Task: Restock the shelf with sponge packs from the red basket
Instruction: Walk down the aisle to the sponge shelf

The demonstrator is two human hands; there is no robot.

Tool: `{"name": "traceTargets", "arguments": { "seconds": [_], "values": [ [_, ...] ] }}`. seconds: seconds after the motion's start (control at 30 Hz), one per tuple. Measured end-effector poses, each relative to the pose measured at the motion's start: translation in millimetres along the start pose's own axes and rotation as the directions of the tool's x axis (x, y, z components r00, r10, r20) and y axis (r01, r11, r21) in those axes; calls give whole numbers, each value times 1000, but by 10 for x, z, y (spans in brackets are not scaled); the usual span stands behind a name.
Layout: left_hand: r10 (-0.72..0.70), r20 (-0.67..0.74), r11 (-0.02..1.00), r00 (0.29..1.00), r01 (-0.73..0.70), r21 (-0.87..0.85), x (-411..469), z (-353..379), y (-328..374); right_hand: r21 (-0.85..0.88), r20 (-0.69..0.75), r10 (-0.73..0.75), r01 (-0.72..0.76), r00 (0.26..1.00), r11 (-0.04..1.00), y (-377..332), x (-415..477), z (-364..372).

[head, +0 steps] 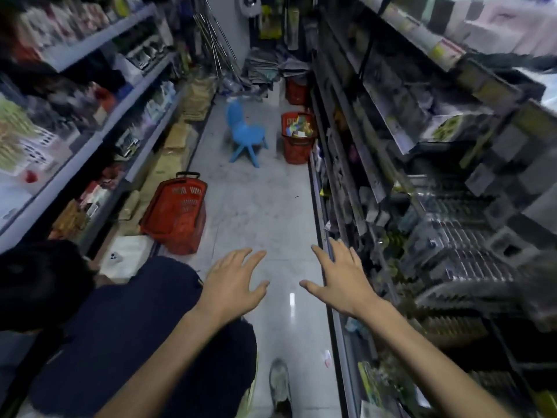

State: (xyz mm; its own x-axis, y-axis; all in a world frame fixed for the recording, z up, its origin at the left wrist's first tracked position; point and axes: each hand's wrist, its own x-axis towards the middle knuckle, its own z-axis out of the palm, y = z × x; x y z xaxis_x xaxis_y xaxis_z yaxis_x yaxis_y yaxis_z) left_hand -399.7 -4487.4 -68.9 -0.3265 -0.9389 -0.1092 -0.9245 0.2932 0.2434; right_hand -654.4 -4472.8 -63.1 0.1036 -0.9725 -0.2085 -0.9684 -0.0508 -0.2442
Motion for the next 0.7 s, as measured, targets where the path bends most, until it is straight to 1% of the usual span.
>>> {"name": "traceTargets", "arguments": {
  "seconds": [0.13,0.33,0.5,0.57,0.63,0.7],
  "values": [
    [-19,-1,1000,1000,19,-5,979,-210,-329,8,-8,-32,32,999,999,-37,1048,-313],
    [-48,-13,998,999,49,44,2284,-485,-729,3,-9,-66,66,998,998,40,2451,-641],
    [-63,6,997,998,63,47,3594,-594,-1031,15,33,-52,51,998,999,317,3746,-813],
    [-44,15,996,999,43,75,4055,-673,-1101,16,38,-52,51,998,999,417,4195,-893],
    [-34,-11,996,999,35,88,4671,-742,-1194,35,19,-51,51,999,998,567,4814,-995],
    [-34,-34,996,999,37,78,5302,-866,-1293,48,30,-43,42,999,998,686,5422,-1138]
  ]
}}
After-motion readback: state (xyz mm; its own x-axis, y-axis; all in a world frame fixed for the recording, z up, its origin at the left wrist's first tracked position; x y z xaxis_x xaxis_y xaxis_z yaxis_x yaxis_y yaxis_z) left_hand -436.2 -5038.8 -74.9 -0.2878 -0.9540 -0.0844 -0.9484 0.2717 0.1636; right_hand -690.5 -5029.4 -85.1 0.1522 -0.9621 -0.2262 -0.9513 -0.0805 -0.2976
